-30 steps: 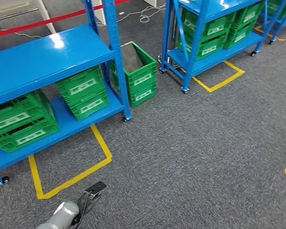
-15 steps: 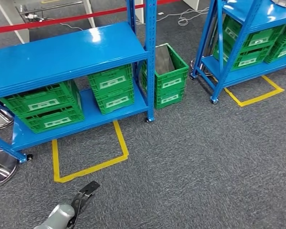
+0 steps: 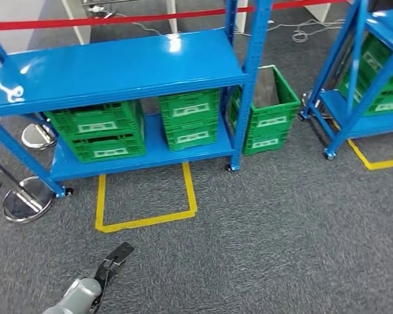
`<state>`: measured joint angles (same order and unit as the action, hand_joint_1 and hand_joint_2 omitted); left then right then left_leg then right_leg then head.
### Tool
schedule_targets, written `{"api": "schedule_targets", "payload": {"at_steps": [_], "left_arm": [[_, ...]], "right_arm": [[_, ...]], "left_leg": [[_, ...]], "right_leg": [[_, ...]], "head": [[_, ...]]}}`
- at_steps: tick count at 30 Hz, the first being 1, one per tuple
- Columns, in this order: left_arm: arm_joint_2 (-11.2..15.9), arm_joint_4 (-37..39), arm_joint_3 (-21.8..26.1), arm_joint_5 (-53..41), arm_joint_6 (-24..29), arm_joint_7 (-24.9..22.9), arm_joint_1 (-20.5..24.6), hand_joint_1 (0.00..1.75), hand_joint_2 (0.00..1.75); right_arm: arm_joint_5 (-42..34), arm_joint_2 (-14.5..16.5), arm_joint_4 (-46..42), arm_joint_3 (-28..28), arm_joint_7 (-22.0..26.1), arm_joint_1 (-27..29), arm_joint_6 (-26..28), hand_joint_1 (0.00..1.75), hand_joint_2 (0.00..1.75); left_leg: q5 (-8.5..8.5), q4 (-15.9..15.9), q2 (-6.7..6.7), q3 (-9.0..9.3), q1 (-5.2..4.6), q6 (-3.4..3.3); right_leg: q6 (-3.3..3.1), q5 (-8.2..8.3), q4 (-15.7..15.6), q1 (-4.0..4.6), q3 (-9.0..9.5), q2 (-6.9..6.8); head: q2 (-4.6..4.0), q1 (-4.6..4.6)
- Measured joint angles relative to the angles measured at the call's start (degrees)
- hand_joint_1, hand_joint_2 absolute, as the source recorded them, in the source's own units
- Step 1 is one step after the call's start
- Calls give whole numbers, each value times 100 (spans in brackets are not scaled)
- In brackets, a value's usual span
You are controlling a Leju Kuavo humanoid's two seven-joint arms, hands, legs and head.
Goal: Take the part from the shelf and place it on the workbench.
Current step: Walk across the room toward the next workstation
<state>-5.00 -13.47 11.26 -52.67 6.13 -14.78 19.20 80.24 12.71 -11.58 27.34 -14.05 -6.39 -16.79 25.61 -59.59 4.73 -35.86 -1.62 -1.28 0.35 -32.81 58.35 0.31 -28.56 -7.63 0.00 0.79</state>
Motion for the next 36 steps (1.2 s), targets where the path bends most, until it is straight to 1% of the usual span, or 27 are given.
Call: {"api": "schedule_targets", "payload": {"at_steps": [1, 2, 3, 5, 6, 7, 8, 9, 10, 11, 12, 13, 16, 18, 19, 21, 22, 23, 24, 26, 27, 28, 29, 32, 33, 34, 36], "left_arm": [[-12, -1, -3, -70, 14, -11, 10, 0, 175], [-24, -1, -5, -130, 74, -13, 28, 0, 175], [-48, -1, -7, -173, 154, -10, 63, 0, 175], [-129, -2, -8, -211, 286, -5, 164, 0, 175], [-181, -2, -7, -215, 325, 0, 204, 0, 175], [-230, -2, -7, -226, 368, 18, 221, 0, 175], [-272, -2, -7, -245, 446, 63, 217, 0, 175], [-309, -2, -7, -271, 565, 129, 203, 0, 175], [-338, -2, -7, -299, 707, 212, 186, 0, 175], [-360, -2, -7, -324, 834, 288, 170, 0, 175], [-371, -2, -7, -347, 914, 341, 156, 0, 175], [-372, -1, -6, -363, 943, 374, 135, 0, 175], [-343, 1, -4, -376, 894, 410, 28, 0, 175], [-328, 1, -3, -375, 883, 429, -17, 0, 175], [-324, 1, -2, -375, 883, 434, -23, 0, 175], [-326, 1, -2, -375, 882, 440, -35, 0, 175], [-326, 1, -2, -374, 882, 440, -48, 0, 175], [-326, 1, -1, -372, 881, 440, -61, 0, 175], [-325, 0, 2, -366, 879, 440, -71, 0, 175], [-318, 0, 13, -351, 863, 442, -71, 0, 175], [-312, -1, 19, -343, 849, 445, -64, 0, 175], [-308, -1, 23, -339, 830, 448, -55, 0, 175], [-304, -1, 27, -336, 804, 451, -50, 0, 175], [-294, 0, 46, -335, 706, 450, -59, 0, 175], [-290, 0, 56, -334, 679, 446, -59, 0, 175], [-288, 0, 66, -334, 656, 439, -56, 0, 175], [-285, 1, 81, -334, 635, 420, -57, 0, 175]], "right_arm": [[-67, 0, -1, 10, 2, 10, 37, 0, 0], [-152, 4, -2, 32, 2, 20, 76, 0, 0], [-221, 13, -3, 63, -7, 23, 105, 0, 0], [-276, 33, -4, 126, -49, -6, 136, 0, 0], [-254, 41, -4, 142, -74, -32, 153, 0, 0], [-226, 45, -4, 148, -85, -52, 182, 0, 0], [-202, 50, -4, 147, -75, -61, 232, 0, 0], [-189, 52, -4, 147, -38, -52, 308, 0, 0], [-187, 53, -4, 148, 17, -22, 408, 0, 0], [-189, 58, 0, 149, 76, 17, 522, 0, 0], [-194, 64, 6, 151, 133, 54, 642, 0, 0], [-202, 72, 13, 152, 175, 87, 757, 0, 0], [-251, 96, 23, 161, 208, 132, 989, 0, 0], [-277, 104, 23, 182, 200, 143, 1043, 0, 0], [-284, 107, 22, 195, 198, 148, 1055, 0, 0], [-290, 107, 22, 218, 196, 161, 1071, 0, 0], [-292, 106, 22, 231, 196, 166, 1076, 0, 0], [-295, 106, 22, 243, 194, 169, 1081, 0, 0], [-297, 107, 22, 254, 190, 170, 1082, 0, 0], [-292, 108, 22, 266, 153, 172, 1076, 0, 0], [-285, 108, 24, 268, 128, 172, 1070, 0, 0], [-278, 108, 24, 271, 104, 172, 1064, 0, 0], [-272, 108, 25, 272, 89, 171, 1058, 0, 0], [-242, 108, 24, 273, 76, 161, 1045, 0, 0], [-227, 108, 24, 273, 75, 156, 1043, 0, 44], [-212, 107, 24, 273, 78, 151, 1041, 0, 87], [-186, 99, 22, 273, 81, 127, 1043, 0, 175]], "left_leg": [[-8, 25, -81, 13, 21, -13], [-17, 57, -161, 32, 48, -31], [-30, 88, -238, 50, 79, -54], [-36, 107, -395, 61, 113, -91], [-33, 106, -475, 63, 117, -101], [-27, 106, -555, 72, 118, -103], [-20, 103, -624, 85, 122, -100], [-9, 98, -687, 104, 129, -90], [9, 89, -746, 124, 138, -71], [27, 77, -793, 133, 139, -44], [43, 51, -833, 125, 134, -16], [49, 33, -857, 105, 126, 13], [51, 5, -870, 56, 117, 71], [177, -172, -773, -8, 116, 123], [314, -412, -696, -113, 120, 156], [639, -1147, -564, -455, 143, 208], [726, -1456, -538, -609, 157, 220], [704, -1590, -527, -681, 169, 222], [565, -1496, -524, -648, 176, 214], [134, -812, -514, -339, 175, 173], [-4, -473, -506, -180, 161, 148], [-46, -222, -498, -63, 148, 123], [-19, -102, -493, -8, 135, 106], [39, 14, -510, 42, 149, 58], [38, 42, -515, 61, 164, 33], [38, 65, -519, 78, 178, 6], [56, 69, -518, 87, 175, -40]], "right_leg": [[24, -27, -6, 2, 26, -14], [49, -80, 42, -1, 23, 87], [73, -176, 201, -8, -43, 258], [109, -475, 877, -32, -387, 623], [125, -599, 1262, -39, -601, 691], [140, -636, 1528, -42, -768, 711], [152, -549, 1585, -45, -848, 717], [162, -349, 1425, -52, -831, 725], [172, -73, 1074, -67, -729, 741], [185, 141, 723, -80, -616, 782], [183, 269, 398, -95, -490, 824], [162, 316, 201, -102, -415, 865], [53, 275, 111, -104, -366, 896], [-6, 276, 92, -126, -333, 855], [-33, 271, 84, -136, -315, 825], [-67, 250, 82, -132, -296, 773], [-76, 241, 82, -130, -287, 756], [-79, 229, 83, -130, -274, 745], [-78, 215, 83, -130, -254, 740], [-60, 176, 79, -130, -199, 734], [-41, 153, 80, -121, -180, 732], [-15, 137, 79, -112, -175, 728], [15, 127, 73, -104, -181, 723], [110, 92, 54, -95, -181, 708], [137, 28, 139, -94, -223, 713], [159, -86, 342, -91, -328, 723], [185, -404, 1063, -88, -711, 739]], "head": [[0, -5], [0, -13], [0, -28], [0, -58], [0, -62], [0, -62], [0, -62], [0, -62], [0, -62], [0, -68], [0, -77], [0, -78], [0, -64], [0, -36], [0, -24], [0, -2], [0, -3], [0, -2], [0, -2], [0, -2], [0, -2], [0, -2], [0, -6], [0, -11], [0, -13], [0, -21], [0, -29]]}}
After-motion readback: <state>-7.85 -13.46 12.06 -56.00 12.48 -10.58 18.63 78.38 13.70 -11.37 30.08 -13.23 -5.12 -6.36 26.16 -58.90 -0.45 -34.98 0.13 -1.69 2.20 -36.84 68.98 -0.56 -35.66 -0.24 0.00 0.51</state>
